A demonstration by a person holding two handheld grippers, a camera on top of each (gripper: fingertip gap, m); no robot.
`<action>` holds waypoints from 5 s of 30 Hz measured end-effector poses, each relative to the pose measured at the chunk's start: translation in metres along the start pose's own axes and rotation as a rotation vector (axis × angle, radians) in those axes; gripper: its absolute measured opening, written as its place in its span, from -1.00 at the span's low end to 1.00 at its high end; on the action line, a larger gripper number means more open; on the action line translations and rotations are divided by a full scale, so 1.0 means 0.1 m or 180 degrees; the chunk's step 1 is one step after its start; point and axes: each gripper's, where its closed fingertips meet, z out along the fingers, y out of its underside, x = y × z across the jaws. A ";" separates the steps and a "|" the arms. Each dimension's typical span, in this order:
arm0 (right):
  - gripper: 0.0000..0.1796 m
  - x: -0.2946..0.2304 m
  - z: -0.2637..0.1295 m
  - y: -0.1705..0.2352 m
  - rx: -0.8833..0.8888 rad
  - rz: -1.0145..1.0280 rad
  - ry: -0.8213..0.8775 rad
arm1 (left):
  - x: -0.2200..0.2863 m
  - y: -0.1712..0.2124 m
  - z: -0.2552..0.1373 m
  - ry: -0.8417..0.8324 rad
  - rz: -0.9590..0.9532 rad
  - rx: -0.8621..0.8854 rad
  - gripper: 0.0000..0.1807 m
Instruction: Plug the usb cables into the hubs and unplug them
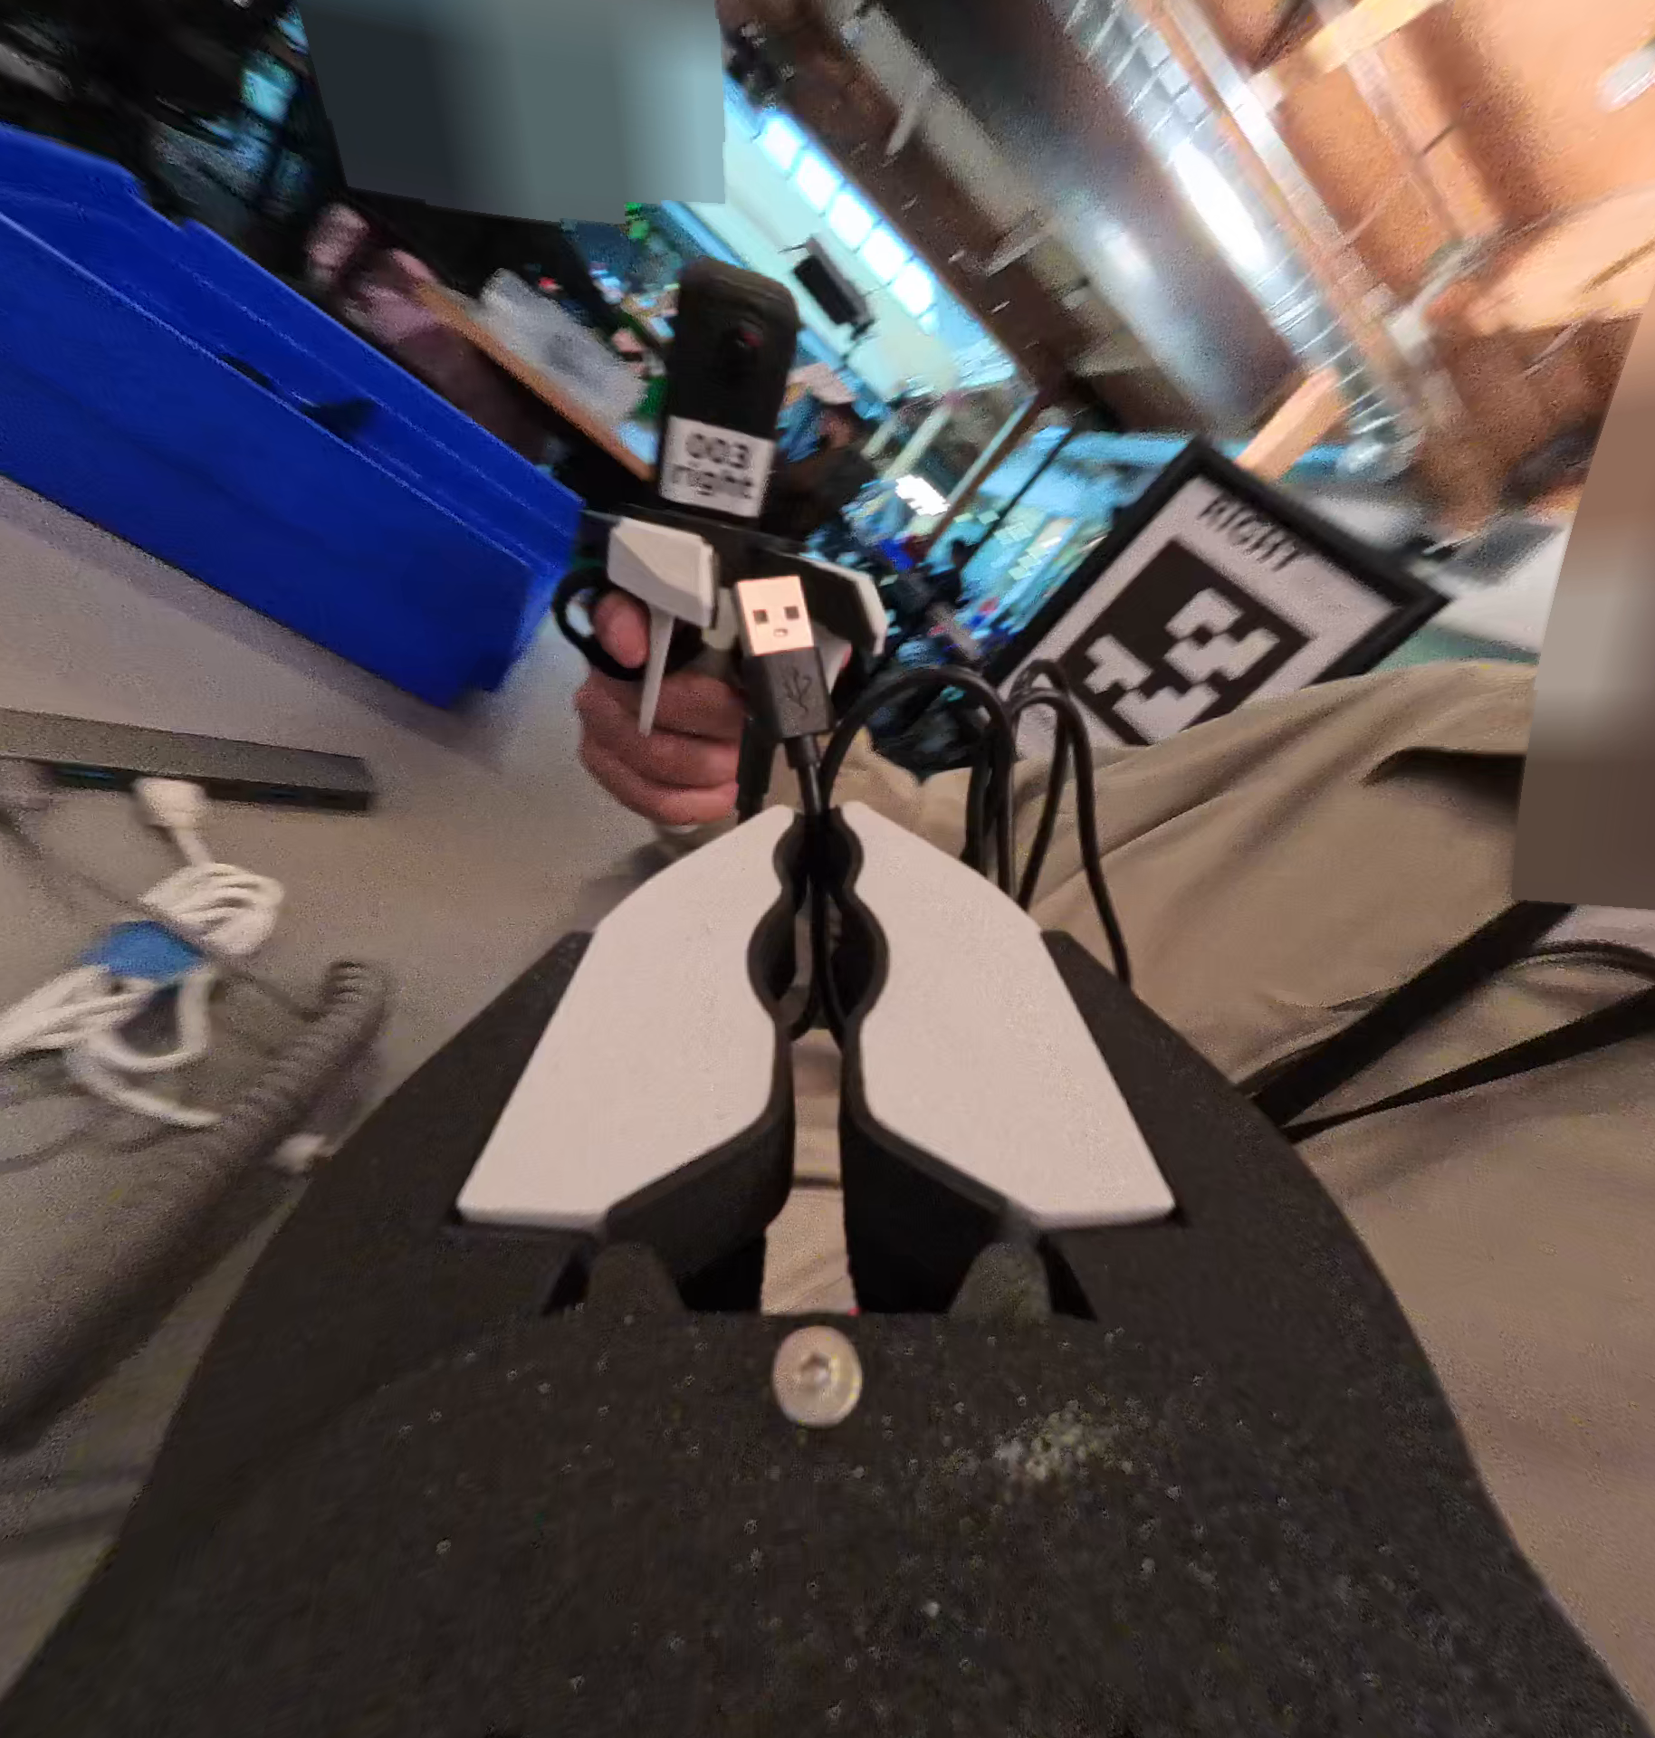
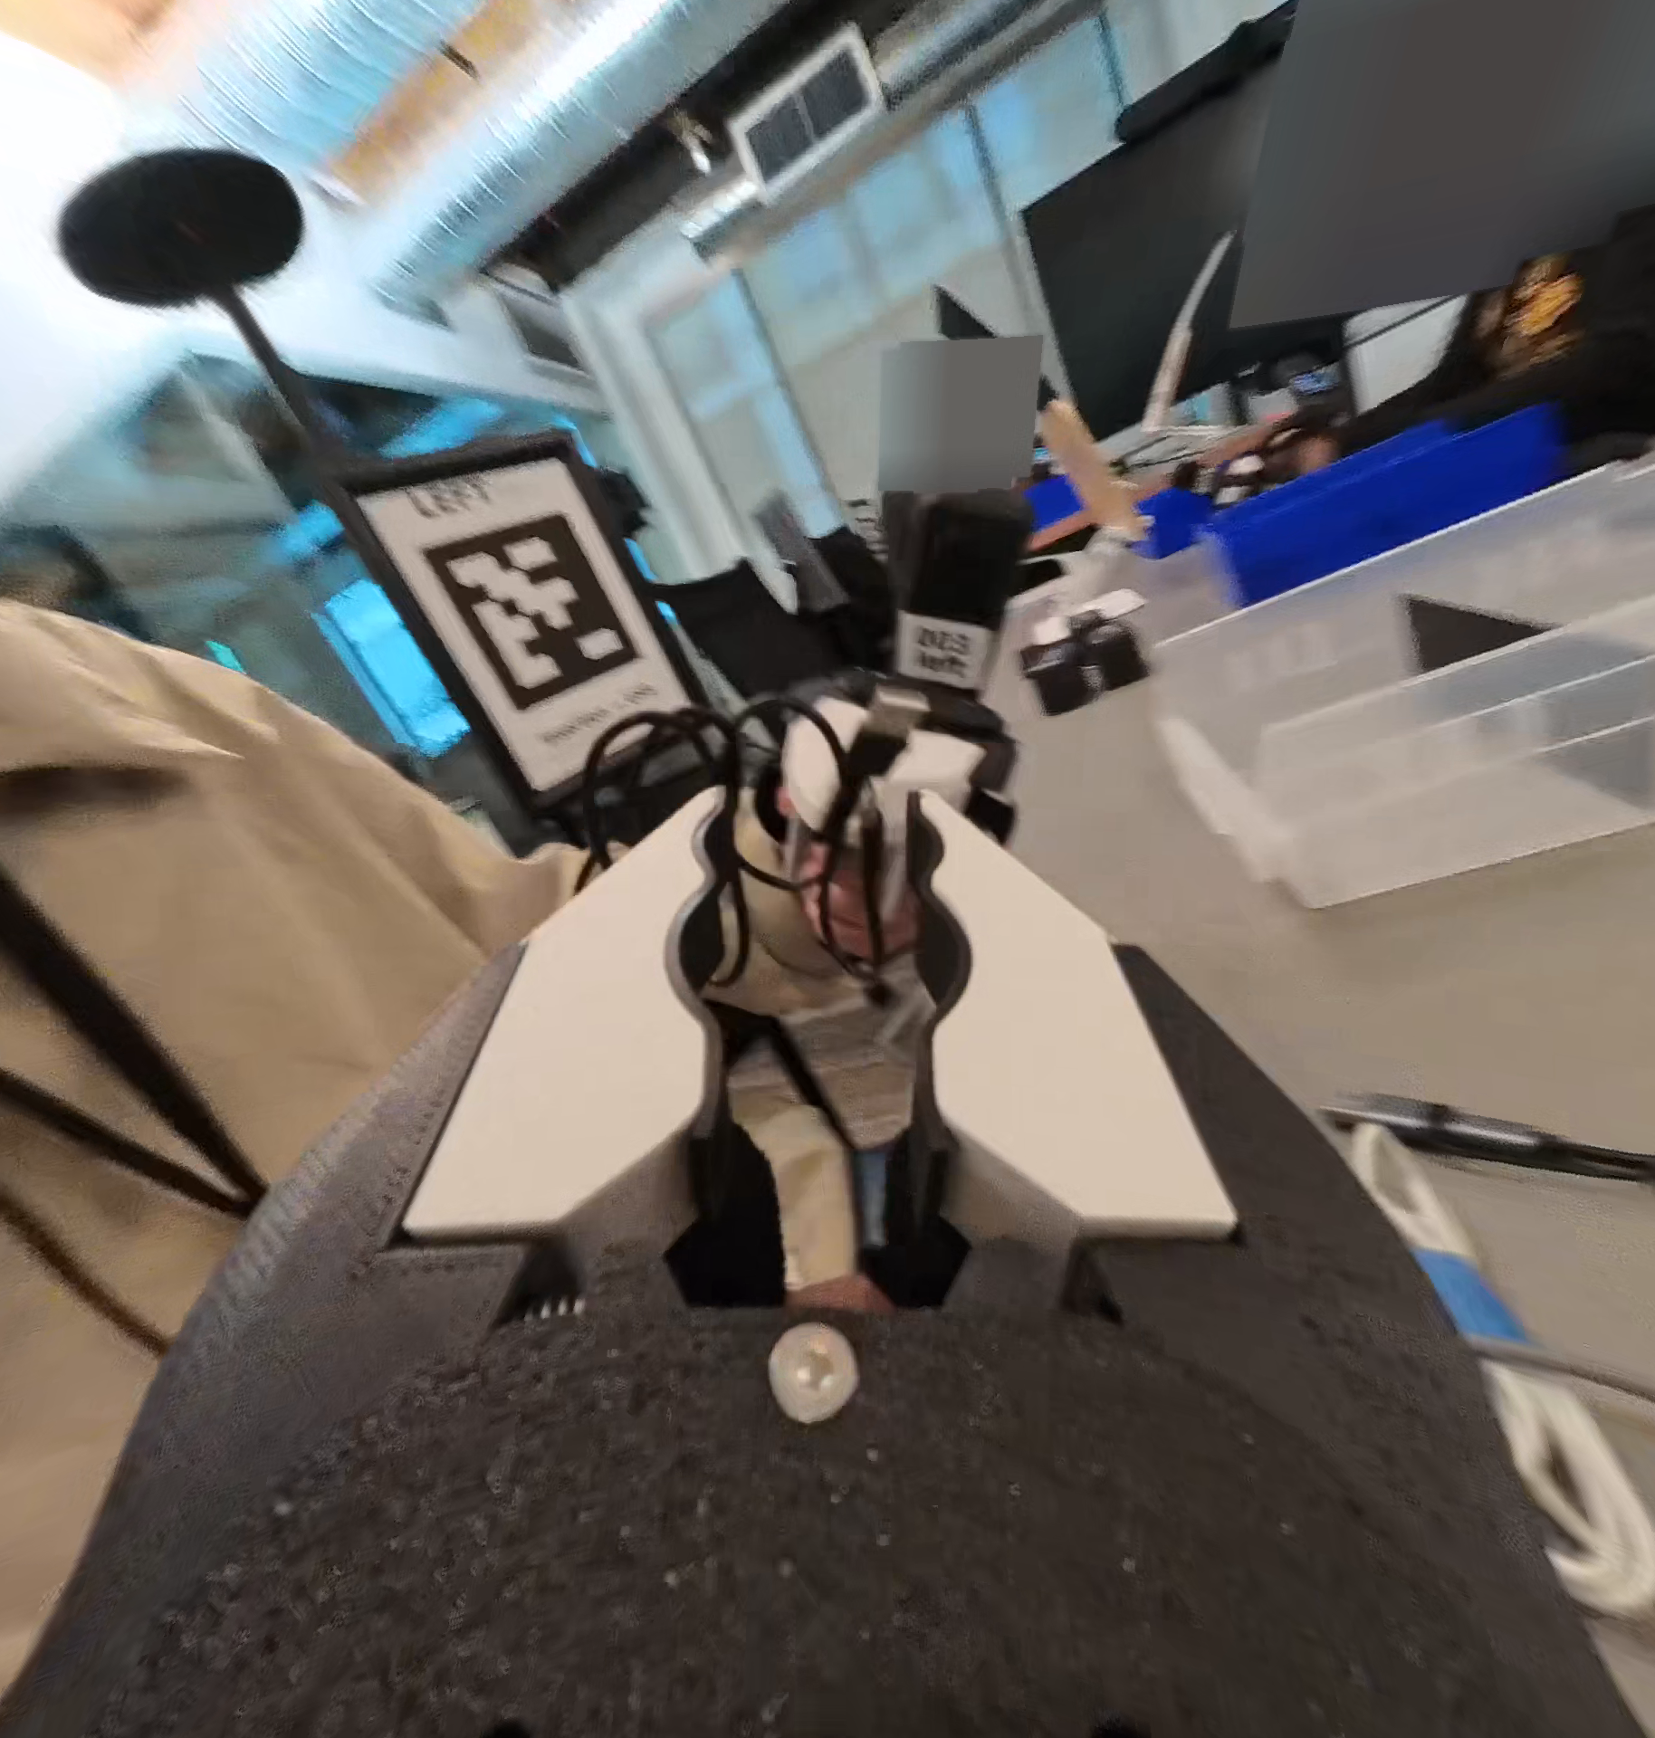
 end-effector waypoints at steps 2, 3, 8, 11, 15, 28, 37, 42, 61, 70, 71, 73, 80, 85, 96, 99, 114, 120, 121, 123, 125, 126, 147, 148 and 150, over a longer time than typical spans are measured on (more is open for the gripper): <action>-0.60 0.03 0.03 0.07 -0.0043 0.0192 -0.0069 | -0.10 0.12 0.10 0.0014 -0.0042 -0.0069 -0.97; -0.61 0.09 0.04 0.12 -0.0104 0.0212 0.0024 | -0.19 0.18 0.13 -0.0150 0.0056 -0.0166 -0.97; -0.63 0.51 -0.02 0.29 -0.0316 0.0393 0.0669 | -0.70 0.12 0.03 -0.1895 0.1553 -0.0565 -0.97; -0.67 0.61 -0.06 0.30 -0.0321 0.0396 0.0867 | -0.85 0.02 -0.13 -0.2931 0.2719 -0.1000 -0.97; -0.66 0.73 -0.06 0.36 -0.0431 0.0562 0.1140 | -0.70 -0.25 -0.28 -0.4297 0.4711 -0.1472 -0.96; -0.68 0.71 0.08 0.38 -0.0049 0.1368 0.0884 | -0.87 -0.08 -0.28 -0.4762 0.5920 -0.2452 -0.97; -0.85 0.91 -0.06 0.50 -0.0215 0.1154 0.1307 | -1.12 0.09 -0.37 -0.4604 0.4492 -0.2149 -0.91; -0.86 1.08 -0.27 0.41 -0.0055 0.0960 0.1649 | -0.80 0.25 -0.02 -0.3050 0.1998 -0.0549 -0.64; -0.86 0.40 0.18 0.40 -0.0144 0.0450 0.0400 | -0.41 0.04 0.09 -0.0565 -0.0287 0.1024 -0.78; -0.86 0.44 0.13 0.45 -0.0233 0.0346 0.0427 | -0.48 0.12 0.12 -0.0521 -0.0541 0.0892 -0.81; -0.86 0.46 0.13 0.45 -0.0234 0.0369 0.0456 | -0.50 0.12 0.11 -0.0594 -0.0493 0.0897 -0.81; -0.86 0.45 0.14 0.44 -0.0194 0.0413 0.0437 | -0.49 0.11 0.10 -0.0700 -0.0323 0.0902 -0.82; -0.86 0.34 0.13 0.40 -0.0134 0.0593 0.0119 | -0.38 0.07 0.14 -0.0580 -0.0151 0.0938 -0.83; -0.87 0.30 0.13 0.41 -0.0207 0.0486 0.0103 | -0.35 0.09 0.14 -0.0525 -0.0131 0.0871 -0.83; -0.77 0.41 0.07 0.44 -0.0321 0.0479 0.0328 | -0.39 -0.03 -0.01 -0.0789 0.0135 0.1075 -0.85; -0.67 0.27 0.18 0.47 -0.0270 0.0953 -0.0046 | -0.32 -0.07 -0.02 -0.1039 0.0722 0.1006 -0.85; -0.85 0.26 0.17 0.45 -0.0300 0.0700 0.0037 | -0.30 0.04 0.08 -0.1330 0.1446 0.0606 -0.83; -0.85 0.28 0.05 0.45 -0.0596 0.0189 0.0250 | -0.33 0.10 0.09 -0.1149 0.1117 0.0501 -0.94; -0.85 0.28 0.05 0.48 -0.0640 0.0186 0.0247 | -0.34 0.11 0.09 -0.1149 0.1106 0.0490 -0.94; -0.85 0.28 0.05 0.50 -0.0667 0.0202 0.0235 | -0.34 0.12 0.09 -0.1133 0.1071 0.0478 -0.93; -0.85 0.29 0.06 0.51 -0.0672 0.0208 0.0244 | -0.34 0.12 0.09 -0.1134 0.1056 0.0467 -0.91; -0.85 0.29 0.06 0.51 -0.0669 0.0215 0.0245 | -0.35 0.13 0.10 -0.1131 0.1045 0.0446 -0.91; -0.61 1.66 -1.48 0.74 -0.1533 0.0133 0.3337 | -0.55 -0.19 -0.41 -0.2857 0.2361 0.0543 -0.94; -0.61 1.64 -1.50 0.82 -0.1691 0.0202 0.3316 | -0.55 -0.20 -0.42 -0.2888 0.2387 0.0535 -0.94; -0.60 1.59 -1.53 0.94 -0.2018 0.0231 0.3318 | -0.56 -0.20 -0.43 -0.2908 0.2376 0.0523 -0.95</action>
